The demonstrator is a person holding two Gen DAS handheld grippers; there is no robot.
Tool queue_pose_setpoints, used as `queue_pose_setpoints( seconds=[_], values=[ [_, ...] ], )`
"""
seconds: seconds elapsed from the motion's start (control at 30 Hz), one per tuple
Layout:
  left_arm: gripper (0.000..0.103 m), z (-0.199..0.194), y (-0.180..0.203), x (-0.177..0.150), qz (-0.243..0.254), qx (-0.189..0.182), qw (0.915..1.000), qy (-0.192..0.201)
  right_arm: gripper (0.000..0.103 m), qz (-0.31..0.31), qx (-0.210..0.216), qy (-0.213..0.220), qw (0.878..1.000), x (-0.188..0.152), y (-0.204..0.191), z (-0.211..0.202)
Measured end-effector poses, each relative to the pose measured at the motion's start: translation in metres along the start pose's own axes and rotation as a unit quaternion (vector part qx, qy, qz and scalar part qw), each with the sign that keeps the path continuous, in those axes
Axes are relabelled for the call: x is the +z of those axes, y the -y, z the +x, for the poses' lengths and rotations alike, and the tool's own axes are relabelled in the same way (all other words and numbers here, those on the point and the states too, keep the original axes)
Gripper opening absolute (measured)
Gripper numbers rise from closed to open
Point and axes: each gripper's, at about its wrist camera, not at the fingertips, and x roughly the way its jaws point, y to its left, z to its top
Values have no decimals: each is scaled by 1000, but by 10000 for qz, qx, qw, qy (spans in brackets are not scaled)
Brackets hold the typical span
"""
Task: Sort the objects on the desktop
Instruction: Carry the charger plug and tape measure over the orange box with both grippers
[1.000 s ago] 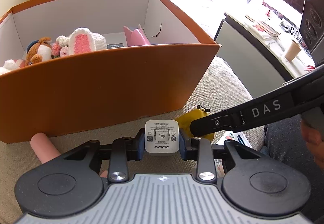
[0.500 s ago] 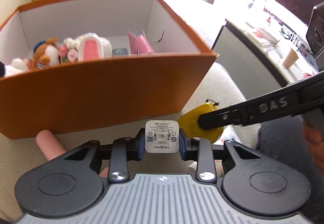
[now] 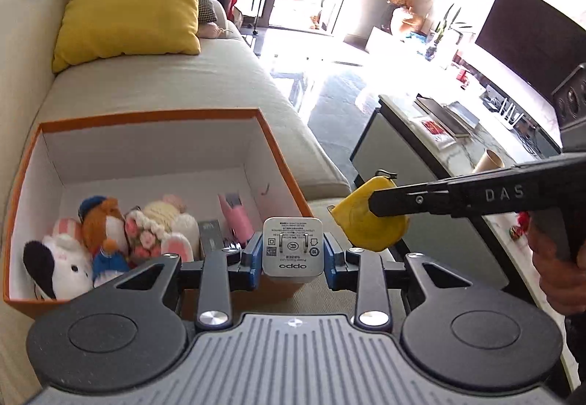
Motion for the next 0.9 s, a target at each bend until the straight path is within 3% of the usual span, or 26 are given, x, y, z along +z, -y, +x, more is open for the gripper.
queue_pose_setpoints(
  seconds=[0.17, 0.37, 0.77, 0.9],
  values=[
    [36, 40, -10, 31, -568, -117, 9978, -323, 21, -16, -86, 156, 9998, 22, 3, 9],
    [36, 87, -7, 28, -504, 32, 9942, -950, 21, 34, -223, 188, 9996, 37, 14, 27],
    [36, 120, -12, 16, -747, 217, 9801, -1828, 21, 31, -152, 39, 9999, 45, 24, 53],
    [37, 121, -13, 16, -866, 226, 9785, -1859, 21, -20, -118, -16, 9999, 45, 22, 57]
  ],
)
